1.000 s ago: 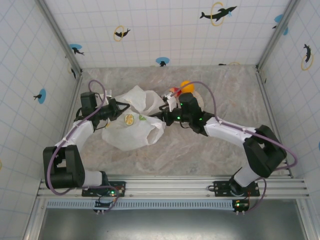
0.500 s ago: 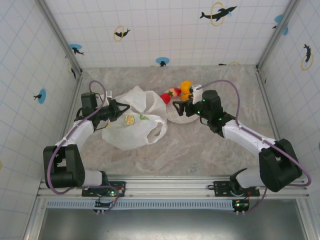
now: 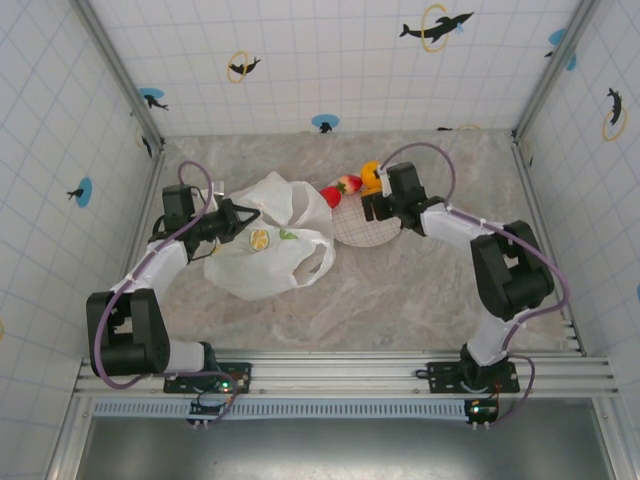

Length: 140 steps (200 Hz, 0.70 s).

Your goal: Place the fruits into the plastic bag

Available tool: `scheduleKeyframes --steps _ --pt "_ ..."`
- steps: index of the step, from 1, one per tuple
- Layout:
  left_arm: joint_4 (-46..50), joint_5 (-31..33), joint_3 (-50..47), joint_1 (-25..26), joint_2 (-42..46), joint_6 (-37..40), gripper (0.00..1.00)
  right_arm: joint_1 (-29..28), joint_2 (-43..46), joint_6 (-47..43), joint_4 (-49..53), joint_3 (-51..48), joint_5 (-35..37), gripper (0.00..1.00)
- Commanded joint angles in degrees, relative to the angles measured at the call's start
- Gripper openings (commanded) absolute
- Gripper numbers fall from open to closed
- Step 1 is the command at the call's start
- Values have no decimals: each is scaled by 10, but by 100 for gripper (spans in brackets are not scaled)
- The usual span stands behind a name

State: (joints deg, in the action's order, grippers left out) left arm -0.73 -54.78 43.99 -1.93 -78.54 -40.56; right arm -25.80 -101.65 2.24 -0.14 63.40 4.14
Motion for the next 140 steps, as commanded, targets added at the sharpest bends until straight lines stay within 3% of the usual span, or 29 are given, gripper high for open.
scheduleKeyframes --steps 1,140 --pt "-1 1 11 -4 1 8 0 -1 -24 -23 30 40 8 100" --pt "-3 -3 9 -3 8 5 0 0 -163 -44 100 173 -22 100"
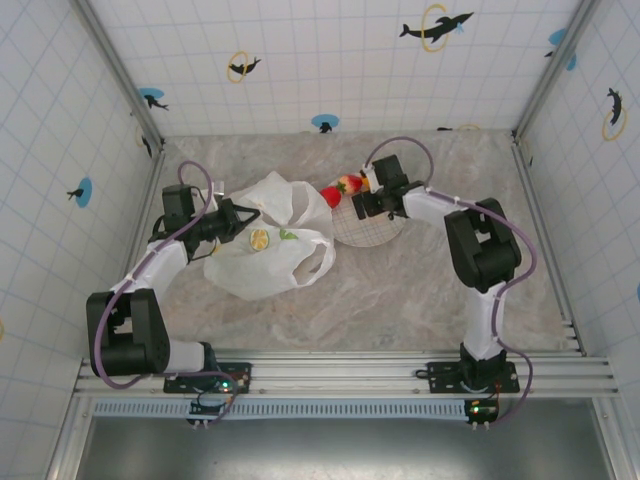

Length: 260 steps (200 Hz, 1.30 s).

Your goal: Place the fruits into the plastic bag

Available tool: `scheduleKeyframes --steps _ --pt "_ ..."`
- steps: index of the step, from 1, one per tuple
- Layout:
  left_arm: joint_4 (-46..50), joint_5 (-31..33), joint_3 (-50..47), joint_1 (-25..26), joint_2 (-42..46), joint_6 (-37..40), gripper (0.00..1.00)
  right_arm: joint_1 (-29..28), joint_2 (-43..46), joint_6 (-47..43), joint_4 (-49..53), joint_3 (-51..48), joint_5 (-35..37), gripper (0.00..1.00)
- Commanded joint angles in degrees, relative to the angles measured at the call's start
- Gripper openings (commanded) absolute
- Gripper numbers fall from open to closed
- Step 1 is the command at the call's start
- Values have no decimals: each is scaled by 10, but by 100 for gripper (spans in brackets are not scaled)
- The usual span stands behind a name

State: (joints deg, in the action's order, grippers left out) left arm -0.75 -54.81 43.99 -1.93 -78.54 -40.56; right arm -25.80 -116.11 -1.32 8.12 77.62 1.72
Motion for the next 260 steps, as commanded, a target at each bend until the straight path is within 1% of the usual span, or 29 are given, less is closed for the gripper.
scheduleKeyframes --steps 1,17,44,122,149,171,190,215,238,245,260 --pt "-3 -3 9 -3 8 4 0 0 -19 -9 18 31 2 100" --pt "-3 -3 10 -3 8 5 0 0 -27 -13 21 39 7 100" --pt "-2 -3 9 -4 9 5 0 0 -38 -23 33 54 14 96" --pt "-1 -4 9 -3 11 6 0 -1 -25 -32 39 45 19 66" --pt "-1 -4 10 -3 13 6 0 -1 1 -31 24 18 19 58" --pt "-2 -4 8 -3 14 5 0 -2 34 -25 10 -15 21 56" --pt "-2 -4 9 -3 14 6 0 -2 80 -11 -9 -56 13 55" --pt "-4 -4 8 -3 16 5 0 -9 168 17 -53 -135 -24 54" --pt "-5 -5 8 -1 17 5 0 -19 248 52 -121 -216 -126 54" --pt "-6 -5 8 -1 18 5 0 -25 267 64 -157 -236 -159 54" --pt "-6 -5 7 0 20 5 0 -45 291 82 -188 -259 -200 54"
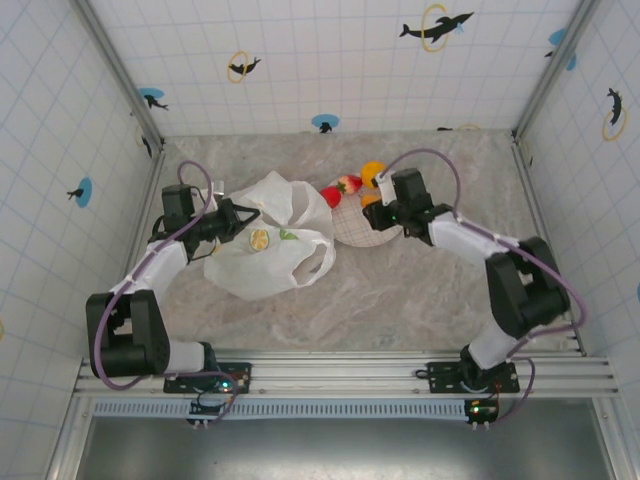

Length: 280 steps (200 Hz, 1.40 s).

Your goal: Place the fruits into the plastic bag

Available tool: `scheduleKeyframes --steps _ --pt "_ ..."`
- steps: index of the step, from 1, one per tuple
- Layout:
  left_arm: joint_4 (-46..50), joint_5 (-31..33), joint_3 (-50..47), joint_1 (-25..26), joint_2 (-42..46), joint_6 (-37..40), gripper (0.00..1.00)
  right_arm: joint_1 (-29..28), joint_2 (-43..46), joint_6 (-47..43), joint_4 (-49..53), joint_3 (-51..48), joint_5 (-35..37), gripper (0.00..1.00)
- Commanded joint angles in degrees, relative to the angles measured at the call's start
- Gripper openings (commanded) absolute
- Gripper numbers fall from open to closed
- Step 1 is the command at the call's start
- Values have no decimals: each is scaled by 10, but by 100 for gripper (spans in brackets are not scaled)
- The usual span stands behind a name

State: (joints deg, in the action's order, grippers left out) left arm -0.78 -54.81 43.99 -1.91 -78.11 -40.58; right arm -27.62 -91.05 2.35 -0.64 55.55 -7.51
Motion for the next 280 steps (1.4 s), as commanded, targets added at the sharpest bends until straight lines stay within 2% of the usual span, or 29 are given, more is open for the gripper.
scheduleKeyframes --steps 1,22,68,95,178,280 --pt "-5 -5 7 1 16 5 0 -28 42 46 -102 -39 -110 54" --pt "-6 -5 7 2 17 5 0 -64 43 50 -116 -39 -131 54" --pt "-8 -6 6 6 19 5 0 -132 -14 16 -107 -5 -182 54" --pt "-9 -7 7 12 18 5 0 -147 -50 9 -112 12 -213 54" --pt "-20 -15 5 26 30 6 0 -203 -178 13 -87 147 -238 54" --pt "-22 -8 4 26 40 4 0 -256 -242 137 -211 158 -293 55"
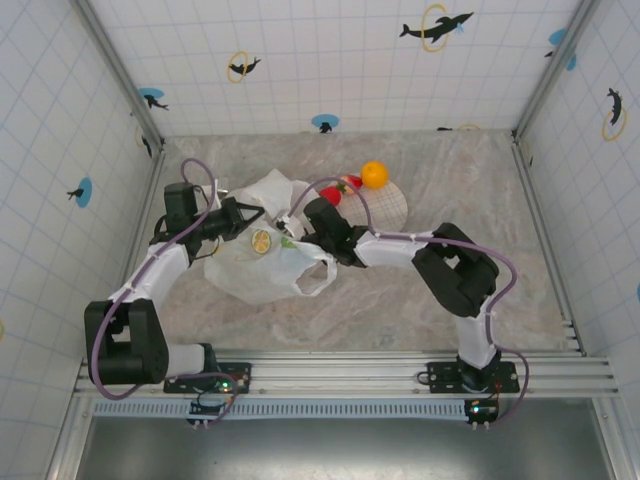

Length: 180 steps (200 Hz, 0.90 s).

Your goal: Place the fruits into the plastic bag

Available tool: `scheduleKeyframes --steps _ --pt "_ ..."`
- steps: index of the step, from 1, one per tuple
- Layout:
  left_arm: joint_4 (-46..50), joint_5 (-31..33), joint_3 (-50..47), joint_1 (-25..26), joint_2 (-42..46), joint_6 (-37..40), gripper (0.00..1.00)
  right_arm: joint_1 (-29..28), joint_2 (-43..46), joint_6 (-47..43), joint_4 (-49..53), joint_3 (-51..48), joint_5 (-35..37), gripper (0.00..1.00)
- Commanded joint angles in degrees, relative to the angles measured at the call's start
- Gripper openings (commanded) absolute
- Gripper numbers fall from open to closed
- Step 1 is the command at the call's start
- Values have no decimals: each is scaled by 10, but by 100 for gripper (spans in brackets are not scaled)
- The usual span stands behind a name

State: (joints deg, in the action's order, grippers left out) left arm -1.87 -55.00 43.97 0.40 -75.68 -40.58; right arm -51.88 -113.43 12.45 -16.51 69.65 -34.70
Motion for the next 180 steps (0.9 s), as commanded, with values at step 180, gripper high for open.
scheduleKeyframes --steps 180 --pt "-3 1 4 4 12 8 0 -25 -40 80 -62 30 -9 84"
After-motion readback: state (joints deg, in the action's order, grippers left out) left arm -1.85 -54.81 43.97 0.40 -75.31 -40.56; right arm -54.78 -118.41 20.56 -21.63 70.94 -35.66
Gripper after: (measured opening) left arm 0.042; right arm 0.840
